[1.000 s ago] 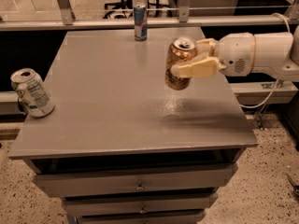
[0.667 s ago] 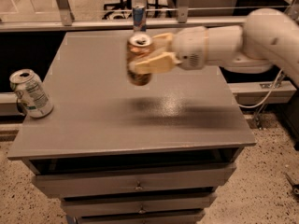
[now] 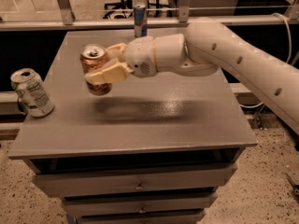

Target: Move orange can near 7up can

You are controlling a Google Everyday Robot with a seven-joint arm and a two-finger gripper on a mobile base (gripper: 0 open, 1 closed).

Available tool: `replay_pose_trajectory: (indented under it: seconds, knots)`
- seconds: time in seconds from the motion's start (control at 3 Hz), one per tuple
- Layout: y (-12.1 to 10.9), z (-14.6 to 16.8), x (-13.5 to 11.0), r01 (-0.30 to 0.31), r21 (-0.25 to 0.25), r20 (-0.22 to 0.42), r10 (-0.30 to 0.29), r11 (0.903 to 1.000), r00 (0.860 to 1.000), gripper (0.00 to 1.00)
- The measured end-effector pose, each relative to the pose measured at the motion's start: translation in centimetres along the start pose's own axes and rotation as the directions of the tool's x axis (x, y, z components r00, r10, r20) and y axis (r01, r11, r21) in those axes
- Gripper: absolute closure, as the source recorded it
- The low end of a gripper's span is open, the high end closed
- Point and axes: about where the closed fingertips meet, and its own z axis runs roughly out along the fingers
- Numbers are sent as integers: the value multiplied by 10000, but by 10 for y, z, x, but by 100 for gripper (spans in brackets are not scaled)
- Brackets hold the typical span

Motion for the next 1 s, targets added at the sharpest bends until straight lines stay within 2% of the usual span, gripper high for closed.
replay_pose_trajectory:
  seconds: [0.33, 0.67, 1.0]
  knots:
    - [14, 52, 5, -98, -511, 62, 101, 9986, 9999, 100]
    - [18, 75, 9, -138, -676, 133, 148, 9976, 9998, 100]
    - [21, 94, 14, -136, -792, -28, 134, 9968, 9999, 82]
